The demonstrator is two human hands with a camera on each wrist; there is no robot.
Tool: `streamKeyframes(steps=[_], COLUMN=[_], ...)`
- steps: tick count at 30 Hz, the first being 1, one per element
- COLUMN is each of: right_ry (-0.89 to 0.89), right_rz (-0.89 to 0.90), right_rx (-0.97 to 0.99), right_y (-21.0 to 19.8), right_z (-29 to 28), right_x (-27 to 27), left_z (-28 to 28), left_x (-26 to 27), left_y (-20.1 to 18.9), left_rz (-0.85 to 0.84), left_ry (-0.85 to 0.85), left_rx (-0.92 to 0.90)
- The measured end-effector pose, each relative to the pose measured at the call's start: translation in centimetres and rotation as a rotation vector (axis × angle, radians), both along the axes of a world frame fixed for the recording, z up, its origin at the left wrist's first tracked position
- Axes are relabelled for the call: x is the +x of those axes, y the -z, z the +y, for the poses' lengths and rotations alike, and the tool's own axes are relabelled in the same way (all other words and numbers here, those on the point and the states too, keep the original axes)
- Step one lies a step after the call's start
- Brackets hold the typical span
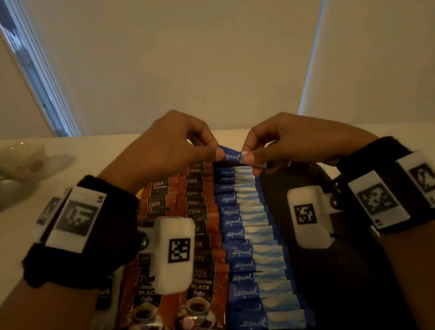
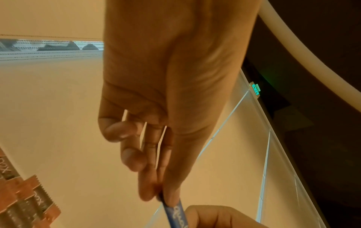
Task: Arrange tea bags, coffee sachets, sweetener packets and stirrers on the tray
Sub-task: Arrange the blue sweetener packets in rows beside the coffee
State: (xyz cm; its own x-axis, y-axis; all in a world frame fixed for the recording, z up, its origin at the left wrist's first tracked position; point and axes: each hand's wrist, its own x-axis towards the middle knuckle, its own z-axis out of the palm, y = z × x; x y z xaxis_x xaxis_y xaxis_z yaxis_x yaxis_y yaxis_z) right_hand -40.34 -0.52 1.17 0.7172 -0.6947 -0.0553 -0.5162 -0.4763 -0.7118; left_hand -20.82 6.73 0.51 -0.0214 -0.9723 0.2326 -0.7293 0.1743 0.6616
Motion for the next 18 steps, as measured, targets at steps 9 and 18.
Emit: streamKeyframes(steps=[9, 18], right_ry=[0.274, 0.181], right_rz=[0.174, 0.262], right_rx=[-0.166, -0.104], right_y=[1.2, 3.7], right_z=[-2.9, -5.8], right_x=[0.4, 5.0], left_z=[0.3, 0.7], left_x=[3.2, 4.3], left_y=[-1.2, -1.7], left_rz=[0.03, 0.046], left_ry=[-0.122, -0.101], left_rx=[-0.024, 0.001])
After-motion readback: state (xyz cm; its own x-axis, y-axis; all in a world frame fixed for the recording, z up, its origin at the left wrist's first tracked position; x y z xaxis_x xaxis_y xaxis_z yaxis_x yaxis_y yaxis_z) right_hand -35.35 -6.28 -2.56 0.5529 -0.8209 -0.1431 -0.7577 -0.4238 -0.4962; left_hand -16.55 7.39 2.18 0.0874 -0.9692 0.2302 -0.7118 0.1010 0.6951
